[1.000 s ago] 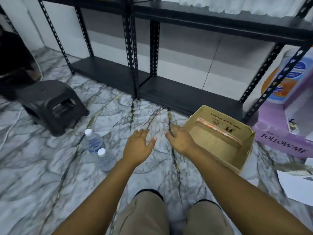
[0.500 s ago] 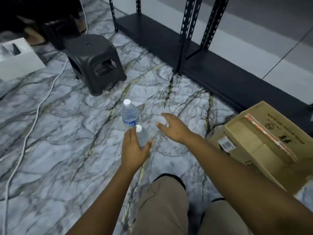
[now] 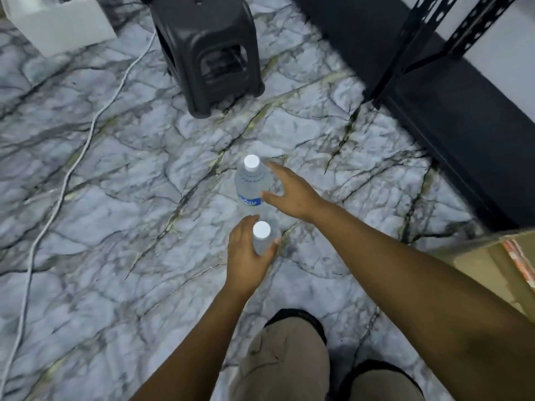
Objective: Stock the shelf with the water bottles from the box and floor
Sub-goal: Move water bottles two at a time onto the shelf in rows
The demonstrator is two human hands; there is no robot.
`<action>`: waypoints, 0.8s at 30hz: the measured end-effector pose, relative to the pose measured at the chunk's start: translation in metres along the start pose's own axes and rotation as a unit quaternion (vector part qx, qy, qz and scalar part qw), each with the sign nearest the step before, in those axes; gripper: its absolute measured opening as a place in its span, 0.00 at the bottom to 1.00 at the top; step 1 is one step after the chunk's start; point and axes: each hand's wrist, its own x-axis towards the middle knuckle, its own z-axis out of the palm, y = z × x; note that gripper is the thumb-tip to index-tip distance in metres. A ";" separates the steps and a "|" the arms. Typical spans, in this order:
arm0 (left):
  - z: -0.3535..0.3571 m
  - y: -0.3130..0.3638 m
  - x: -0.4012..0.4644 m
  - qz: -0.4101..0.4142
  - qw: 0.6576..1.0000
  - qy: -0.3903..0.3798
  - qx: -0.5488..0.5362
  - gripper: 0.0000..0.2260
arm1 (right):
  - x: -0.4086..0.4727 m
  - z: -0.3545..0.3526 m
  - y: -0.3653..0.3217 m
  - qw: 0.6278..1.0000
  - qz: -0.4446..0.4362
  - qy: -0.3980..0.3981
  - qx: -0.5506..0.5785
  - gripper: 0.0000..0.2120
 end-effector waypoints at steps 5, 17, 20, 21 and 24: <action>0.008 -0.005 0.006 -0.030 0.999 0.003 -0.024 0.32 | 0.038 0.023 0.011 0.998 -0.030 -0.003 0.059 0.39; 0.012 0.003 0.021 -0.102 0.987 0.056 -0.110 0.27 | 0.063 0.054 0.024 0.982 -0.037 0.122 0.142 0.34; 0.007 0.007 0.030 -0.104 0.984 0.070 -0.127 0.23 | 0.054 0.044 0.031 0.972 -0.017 0.161 0.170 0.32; 0.005 0.007 0.034 -0.108 0.983 0.072 -0.132 0.21 | 0.050 0.039 0.036 0.968 -0.007 0.172 0.180 0.32; -0.001 0.009 0.045 -0.119 0.982 0.072 -0.130 0.17 | 0.033 0.024 0.055 0.965 0.021 0.196 0.175 0.32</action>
